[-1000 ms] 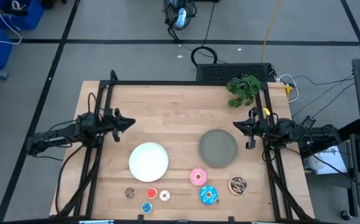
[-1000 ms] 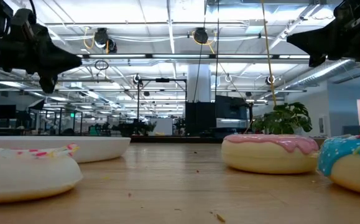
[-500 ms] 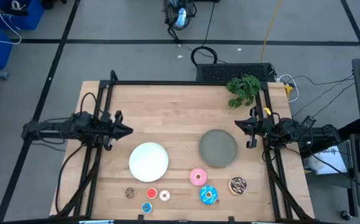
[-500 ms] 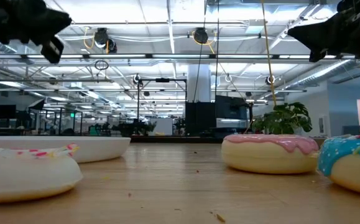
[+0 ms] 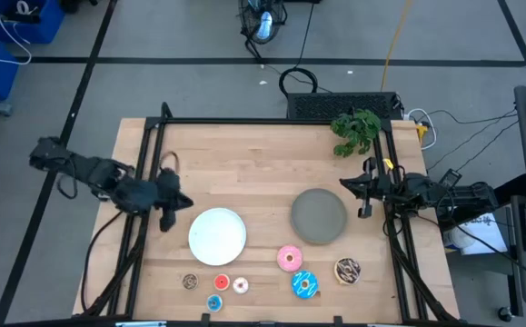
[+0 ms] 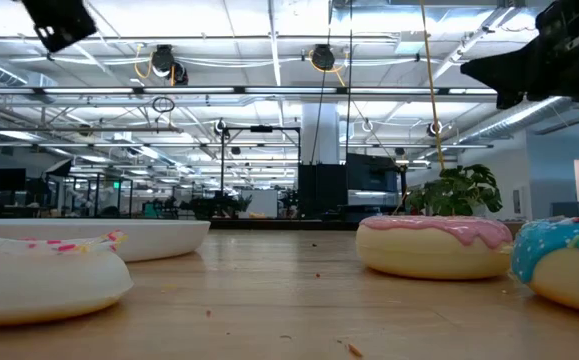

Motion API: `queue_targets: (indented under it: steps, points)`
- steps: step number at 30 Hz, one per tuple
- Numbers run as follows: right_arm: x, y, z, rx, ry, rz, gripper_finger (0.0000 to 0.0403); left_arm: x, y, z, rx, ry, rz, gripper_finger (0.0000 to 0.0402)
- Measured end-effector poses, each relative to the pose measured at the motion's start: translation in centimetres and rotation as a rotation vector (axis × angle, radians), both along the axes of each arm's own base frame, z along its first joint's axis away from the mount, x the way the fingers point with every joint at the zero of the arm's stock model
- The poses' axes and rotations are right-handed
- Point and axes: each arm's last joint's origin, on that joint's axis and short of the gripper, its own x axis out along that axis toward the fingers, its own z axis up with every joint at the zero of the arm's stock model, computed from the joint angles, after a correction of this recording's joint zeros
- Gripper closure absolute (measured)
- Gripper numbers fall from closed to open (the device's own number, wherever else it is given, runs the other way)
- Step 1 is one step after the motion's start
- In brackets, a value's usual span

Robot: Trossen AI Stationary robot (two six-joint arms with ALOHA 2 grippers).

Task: Pick & Place donuts
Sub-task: Put the small brown donut on the white plate

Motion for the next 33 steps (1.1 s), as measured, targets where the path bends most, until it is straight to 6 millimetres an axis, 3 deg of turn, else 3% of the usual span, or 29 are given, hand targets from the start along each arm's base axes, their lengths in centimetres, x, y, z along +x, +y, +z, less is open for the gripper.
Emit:
queue_targets:
  steps: [10,20,27,33]
  points:
    - [0.0,0.2,-0.1,0.041,-0.001,0.06,0.0403,3.3,-6.9,0.6,-0.054,0.218,-0.088,0.0366]
    - [0.1,0.1,-0.2,0.106,0.004,0.066,0.0403,5.1,-12.6,-4.0,-0.084,0.517,-0.09,0.0359]
    - [0.0,0.0,-0.1,0.134,-0.013,0.018,0.0403,5.3,-15.8,-7.9,-0.037,0.677,-0.161,0.0278]
    - [0.0,0.0,-0.1,0.143,-0.014,0.02,0.0403,5.8,-16.9,-9.7,-0.085,0.756,-0.128,0.018]
